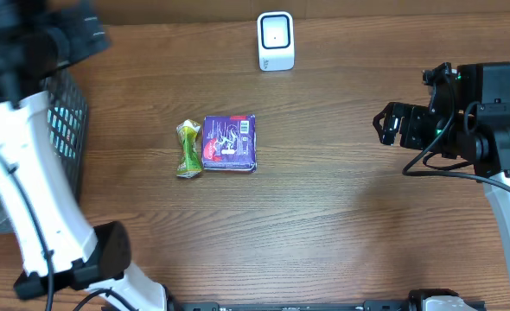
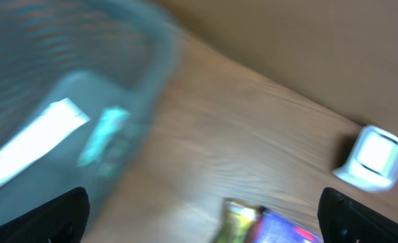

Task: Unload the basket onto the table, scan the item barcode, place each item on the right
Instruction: 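Place the yellow-green drink box beside the purple package, then grasp the white Pantene tube in the basket with the left gripper, then place the Pantene tube on the table left of the drink box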

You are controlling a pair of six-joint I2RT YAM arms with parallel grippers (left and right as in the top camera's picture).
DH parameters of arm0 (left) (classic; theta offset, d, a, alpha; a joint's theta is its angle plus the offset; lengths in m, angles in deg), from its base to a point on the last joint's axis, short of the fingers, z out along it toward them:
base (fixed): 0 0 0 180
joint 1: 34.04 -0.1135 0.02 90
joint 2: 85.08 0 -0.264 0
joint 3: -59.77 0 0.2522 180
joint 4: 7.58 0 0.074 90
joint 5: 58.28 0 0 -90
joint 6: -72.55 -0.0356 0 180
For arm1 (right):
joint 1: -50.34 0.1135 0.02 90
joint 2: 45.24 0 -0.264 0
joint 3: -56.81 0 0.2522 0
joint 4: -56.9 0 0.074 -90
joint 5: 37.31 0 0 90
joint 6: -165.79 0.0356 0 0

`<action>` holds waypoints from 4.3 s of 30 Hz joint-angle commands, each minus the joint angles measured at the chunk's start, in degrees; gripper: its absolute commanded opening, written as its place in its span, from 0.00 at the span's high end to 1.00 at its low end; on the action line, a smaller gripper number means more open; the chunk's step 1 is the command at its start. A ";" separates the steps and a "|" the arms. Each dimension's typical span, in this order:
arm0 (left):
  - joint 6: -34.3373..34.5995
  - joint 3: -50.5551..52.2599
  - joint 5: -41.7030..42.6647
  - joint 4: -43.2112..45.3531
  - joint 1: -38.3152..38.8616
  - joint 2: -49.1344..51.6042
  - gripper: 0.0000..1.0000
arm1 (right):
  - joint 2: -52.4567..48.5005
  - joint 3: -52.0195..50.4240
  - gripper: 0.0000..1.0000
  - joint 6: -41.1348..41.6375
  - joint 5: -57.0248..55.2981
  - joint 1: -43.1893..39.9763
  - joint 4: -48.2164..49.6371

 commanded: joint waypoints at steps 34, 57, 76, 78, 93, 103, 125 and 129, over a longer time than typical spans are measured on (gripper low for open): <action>-44.52 64.08 -5.88 57.46 -27.85 2.38 0.00 | -1.03 1.42 0.00 0.00 0.02 0.22 -0.52; -54.60 67.38 1.09 68.74 -34.16 13.81 0.00 | -2.67 1.11 0.00 0.00 0.04 0.22 0.13; -46.47 65.83 5.92 66.71 -33.92 19.21 0.96 | -6.45 1.11 0.00 0.00 0.02 0.22 -0.46; -44.44 64.43 5.95 65.99 -33.44 18.45 0.96 | -6.45 1.11 0.00 -0.02 0.04 0.22 -0.26; -28.98 37.27 7.82 47.08 -23.02 1.16 0.96 | -6.45 1.11 0.00 -0.02 0.02 0.22 2.34; -20.94 35.26 10.78 33.22 -6.27 -19.10 0.96 | -6.45 1.11 0.00 -0.24 0.00 0.22 3.96; -14.32 71.21 9.51 43.43 11.63 3.89 0.95 | -6.49 1.11 0.00 -0.26 0.00 0.22 4.57; -14.32 71.23 13.81 43.45 12.04 8.83 0.92 | -6.49 1.11 0.00 -0.24 0.00 0.22 4.57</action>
